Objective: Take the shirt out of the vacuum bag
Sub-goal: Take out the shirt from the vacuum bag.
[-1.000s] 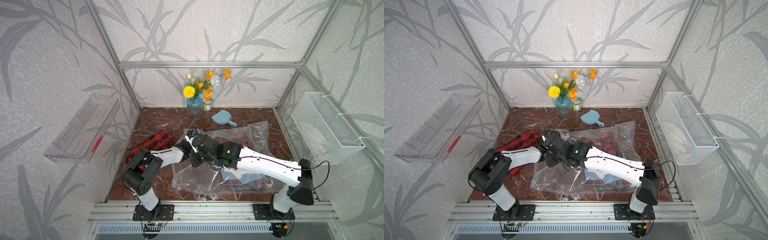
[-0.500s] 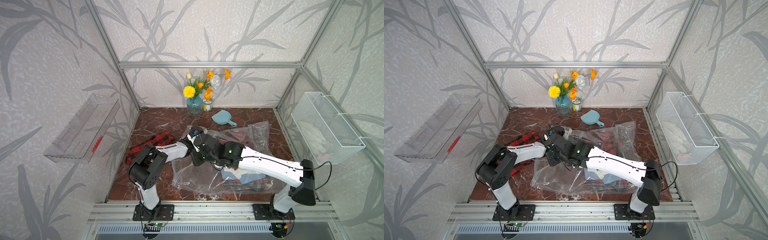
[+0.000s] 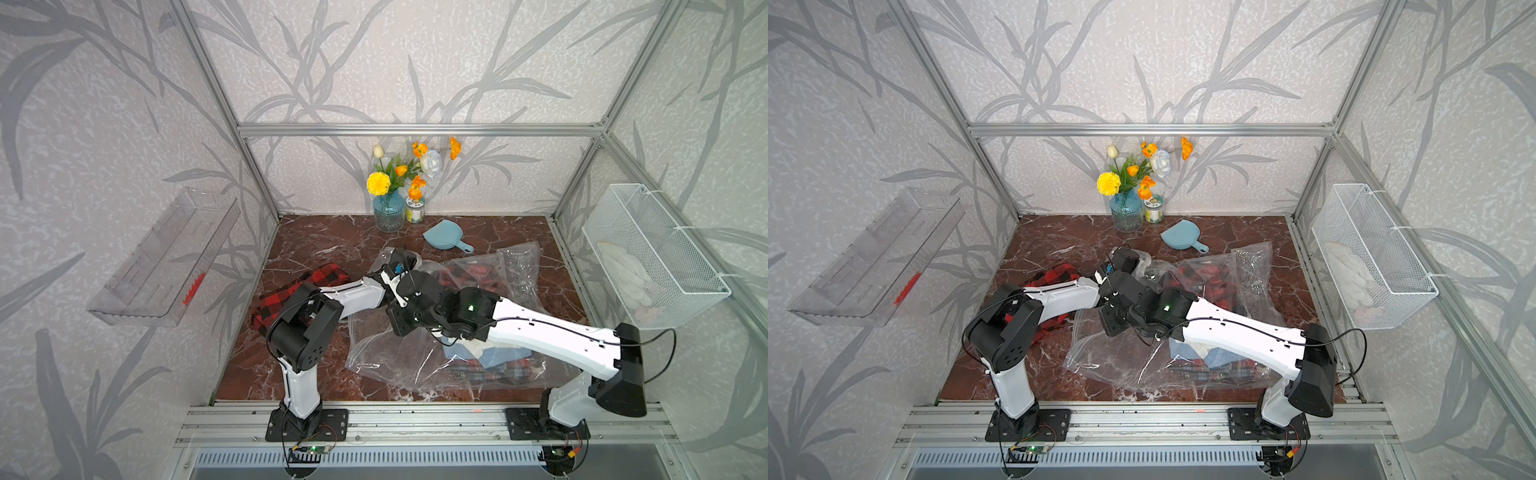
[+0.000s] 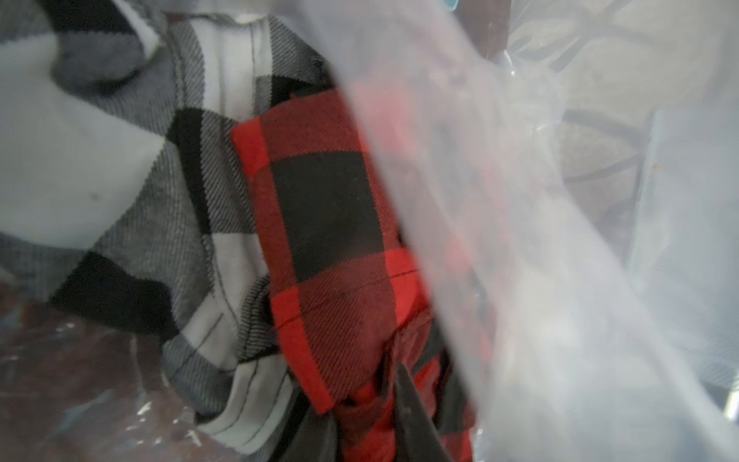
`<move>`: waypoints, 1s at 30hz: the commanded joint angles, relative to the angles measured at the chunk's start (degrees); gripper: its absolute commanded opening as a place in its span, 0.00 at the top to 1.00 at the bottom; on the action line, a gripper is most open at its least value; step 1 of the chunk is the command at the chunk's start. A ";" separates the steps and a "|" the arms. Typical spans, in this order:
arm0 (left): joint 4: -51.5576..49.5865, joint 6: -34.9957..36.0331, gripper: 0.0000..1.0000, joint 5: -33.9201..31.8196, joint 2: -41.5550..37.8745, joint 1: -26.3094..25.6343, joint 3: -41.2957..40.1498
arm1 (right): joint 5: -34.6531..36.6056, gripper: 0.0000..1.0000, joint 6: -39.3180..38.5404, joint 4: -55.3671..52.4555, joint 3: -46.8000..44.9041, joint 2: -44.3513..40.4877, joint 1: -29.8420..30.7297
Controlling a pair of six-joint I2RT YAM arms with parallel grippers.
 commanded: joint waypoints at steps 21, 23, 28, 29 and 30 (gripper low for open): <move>-7.76 6.88 1.00 -5.45 -6.97 -2.11 2.99 | -5.00 0.01 2.22 -7.26 -26.09 -28.75 -32.03; -7.02 6.60 1.00 -5.85 -8.17 -2.11 2.12 | -6.39 0.01 2.64 -5.62 -29.29 -29.01 -35.09; -7.65 6.94 1.00 -5.85 -9.34 -2.02 1.96 | -7.86 0.01 3.40 -1.50 -34.71 -27.81 -38.90; -7.74 7.11 1.00 -5.89 -9.39 -2.02 1.96 | -8.14 0.01 3.36 -0.86 -35.39 -27.53 -39.43; -7.87 7.25 1.00 -6.10 -9.53 -2.02 1.96 | -8.11 0.01 3.52 -0.57 -35.90 -27.28 -39.93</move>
